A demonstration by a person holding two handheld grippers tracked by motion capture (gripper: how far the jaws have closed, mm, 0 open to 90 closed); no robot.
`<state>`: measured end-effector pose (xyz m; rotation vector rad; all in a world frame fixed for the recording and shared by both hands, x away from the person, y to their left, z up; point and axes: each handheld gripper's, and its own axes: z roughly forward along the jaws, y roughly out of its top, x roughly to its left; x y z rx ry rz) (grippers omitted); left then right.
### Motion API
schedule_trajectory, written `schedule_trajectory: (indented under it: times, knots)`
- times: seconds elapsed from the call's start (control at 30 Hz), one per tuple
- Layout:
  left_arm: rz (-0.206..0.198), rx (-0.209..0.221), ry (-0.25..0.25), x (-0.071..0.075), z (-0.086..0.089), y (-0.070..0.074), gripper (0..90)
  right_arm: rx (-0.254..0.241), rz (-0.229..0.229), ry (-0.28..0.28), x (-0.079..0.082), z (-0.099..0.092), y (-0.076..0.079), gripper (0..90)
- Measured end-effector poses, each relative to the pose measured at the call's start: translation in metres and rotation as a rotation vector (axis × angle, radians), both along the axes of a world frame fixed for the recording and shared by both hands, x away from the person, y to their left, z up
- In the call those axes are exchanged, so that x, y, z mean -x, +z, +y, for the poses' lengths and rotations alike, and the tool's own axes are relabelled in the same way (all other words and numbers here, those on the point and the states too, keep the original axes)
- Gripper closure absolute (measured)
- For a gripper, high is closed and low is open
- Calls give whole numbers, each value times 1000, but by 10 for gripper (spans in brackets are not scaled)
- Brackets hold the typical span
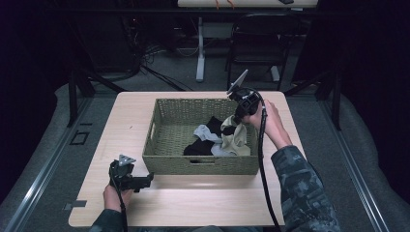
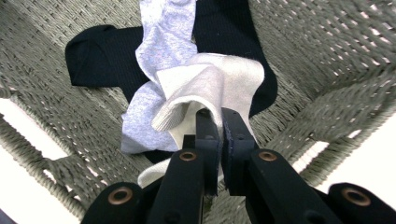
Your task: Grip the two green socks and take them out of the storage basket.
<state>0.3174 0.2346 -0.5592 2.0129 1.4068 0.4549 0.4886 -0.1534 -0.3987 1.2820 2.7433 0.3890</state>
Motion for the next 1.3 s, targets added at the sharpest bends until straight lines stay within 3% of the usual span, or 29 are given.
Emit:
schedule_trajectory:
  times: [0.27, 0.47, 1.3]
  knots:
    - [-1, 4, -1, 0, 0, 0, 1, -16, -29, 5, 0, 0, 16, 870]
    - [-2, 5, -1, 0, 0, 0, 1, 1, -36, 10, -1, -1, 28, 870]
    - [0, 8, -2, 0, 0, 0, 1, 13, -28, -17, -5, -15, 74, 868]
